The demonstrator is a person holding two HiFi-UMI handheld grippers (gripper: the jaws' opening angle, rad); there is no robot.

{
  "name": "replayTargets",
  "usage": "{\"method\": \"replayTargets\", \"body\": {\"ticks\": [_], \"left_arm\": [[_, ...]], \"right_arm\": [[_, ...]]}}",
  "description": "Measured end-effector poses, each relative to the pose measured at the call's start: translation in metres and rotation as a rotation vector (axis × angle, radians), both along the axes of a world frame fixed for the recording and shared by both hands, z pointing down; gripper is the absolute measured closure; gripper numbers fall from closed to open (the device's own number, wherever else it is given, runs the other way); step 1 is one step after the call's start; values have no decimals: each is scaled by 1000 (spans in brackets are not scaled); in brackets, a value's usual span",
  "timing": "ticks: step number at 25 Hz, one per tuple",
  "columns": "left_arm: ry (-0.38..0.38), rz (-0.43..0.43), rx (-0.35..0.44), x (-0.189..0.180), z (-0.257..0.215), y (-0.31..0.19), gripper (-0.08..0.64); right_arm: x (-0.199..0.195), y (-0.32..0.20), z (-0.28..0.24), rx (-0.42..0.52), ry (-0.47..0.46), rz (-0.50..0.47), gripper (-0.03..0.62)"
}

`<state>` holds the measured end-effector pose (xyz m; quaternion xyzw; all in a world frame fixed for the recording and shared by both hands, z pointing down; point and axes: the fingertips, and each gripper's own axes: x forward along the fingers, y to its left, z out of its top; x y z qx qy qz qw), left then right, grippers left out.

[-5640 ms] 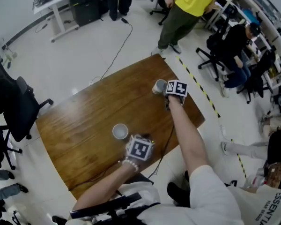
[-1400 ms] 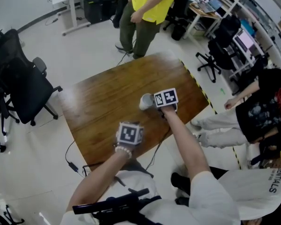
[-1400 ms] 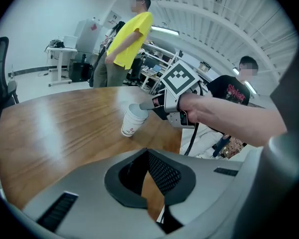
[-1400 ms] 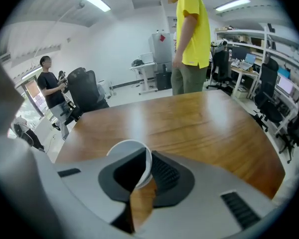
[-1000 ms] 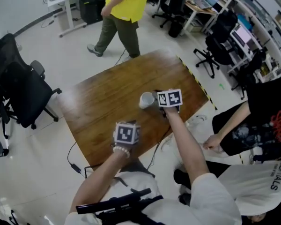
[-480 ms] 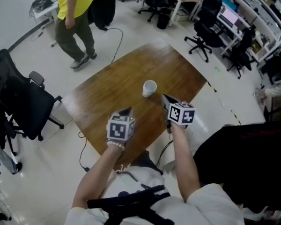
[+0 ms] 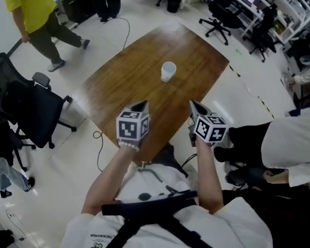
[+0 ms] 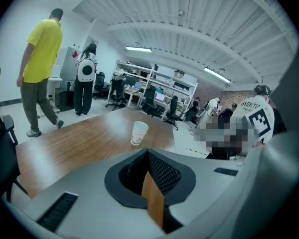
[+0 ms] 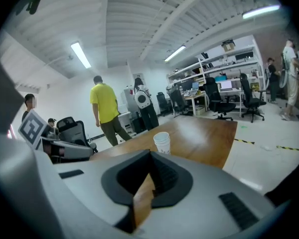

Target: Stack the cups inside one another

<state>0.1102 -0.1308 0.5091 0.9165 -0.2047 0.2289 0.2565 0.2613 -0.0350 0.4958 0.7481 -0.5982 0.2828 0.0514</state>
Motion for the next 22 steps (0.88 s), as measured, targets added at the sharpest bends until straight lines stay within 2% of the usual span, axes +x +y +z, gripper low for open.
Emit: {"method": "replayTargets", "body": {"ticks": [5,9,22], "left_arm": [[14,8,19,-8,7,8,565],[15,41,40,-14,9,10,565],[-6,32,21,4,15,26,565]], "right_arm": [[-20,23,27,-2,-1,21,591],[-34,27,27,15,-10,50,591],[-18,47,24,14,-25,56,591]]}}
